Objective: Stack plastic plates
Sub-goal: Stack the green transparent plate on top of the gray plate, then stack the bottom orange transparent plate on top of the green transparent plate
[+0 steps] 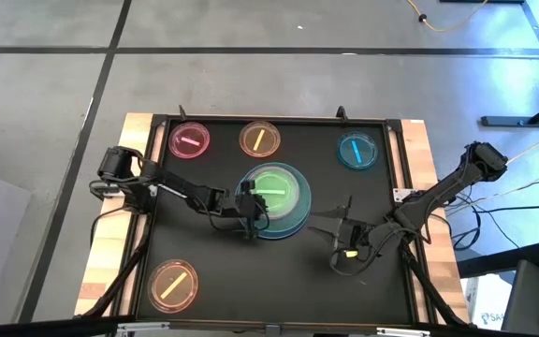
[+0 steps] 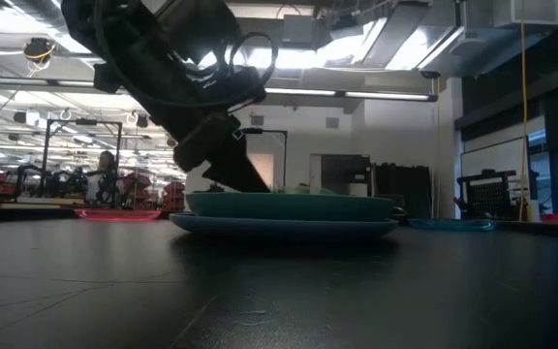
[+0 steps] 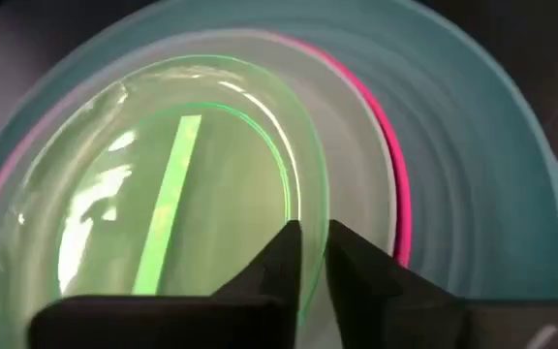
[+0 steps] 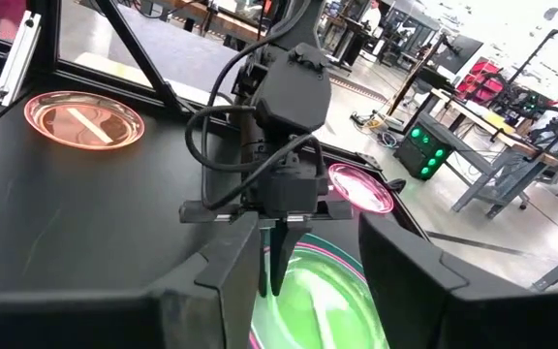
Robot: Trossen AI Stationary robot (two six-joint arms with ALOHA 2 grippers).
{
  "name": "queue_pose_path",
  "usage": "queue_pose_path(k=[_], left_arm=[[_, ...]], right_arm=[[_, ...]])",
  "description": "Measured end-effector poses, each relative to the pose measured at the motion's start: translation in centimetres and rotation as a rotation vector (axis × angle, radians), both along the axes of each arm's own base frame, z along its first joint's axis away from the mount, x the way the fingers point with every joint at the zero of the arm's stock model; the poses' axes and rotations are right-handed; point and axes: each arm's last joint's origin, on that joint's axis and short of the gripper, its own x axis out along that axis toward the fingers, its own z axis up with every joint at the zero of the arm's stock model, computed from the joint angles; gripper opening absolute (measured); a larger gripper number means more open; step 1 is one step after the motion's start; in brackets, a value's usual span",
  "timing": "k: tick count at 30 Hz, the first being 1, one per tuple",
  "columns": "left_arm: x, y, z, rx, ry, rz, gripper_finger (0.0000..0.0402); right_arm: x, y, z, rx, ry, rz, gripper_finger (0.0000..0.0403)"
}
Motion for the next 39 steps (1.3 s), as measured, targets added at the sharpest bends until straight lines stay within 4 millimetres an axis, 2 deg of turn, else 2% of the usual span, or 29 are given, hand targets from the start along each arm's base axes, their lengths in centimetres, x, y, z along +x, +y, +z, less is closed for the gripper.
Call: queue_pose_path(k=[3, 8, 12, 15, 22, 30, 35, 39], left_arm=[[-0.3, -0.4, 0.8, -0.02, -0.001, -0.029, 0.008], [-1.2, -2.4, 3.9, -0.045, 0.054, -0.086, 0.0111], [-2.4, -5.0, 6.4, -0.11, 0.128, -0.101, 0.0112], [-3.7, -7.6, 7.2, -0.181, 0.23, -0.096, 0.0111], [-7.4, -12.9, 7.2, -0.361, 0.361, 0.01, 0.011], [-11.0, -16.9, 6.9, -0.612, 0.489, 0.179, 0.011], [-11.4, -17.9, 7.2, -0.693, 0.504, 0.221, 0.011], [-10.1, -19.4, 7.9, -0.706, 0.509, 0.193, 0.011]], right_arm=[[0.0, 0.0, 0.0, 0.0, 0.0, 0.0, 0.017], [0.0, 0.0, 0.0, 0.004, -0.001, 0.0, 0.017], [0.0, 0.0, 0.0, 0.024, -0.003, 0.002, 0.017], [0.0, 0.0, 0.0, 0.029, -0.003, 0.01, 0.017], [0.0, 0.1, 0.0, 0.028, -0.002, 0.011, 0.017], [0.0, 0.0, -0.1, 0.03, 0.003, 0.01, 0.017], [0.0, 0.0, -0.1, 0.042, 0.0, 0.008, 0.017], [0.0, 0.0, -0.1, 0.033, 0.002, 0.009, 0.017]])
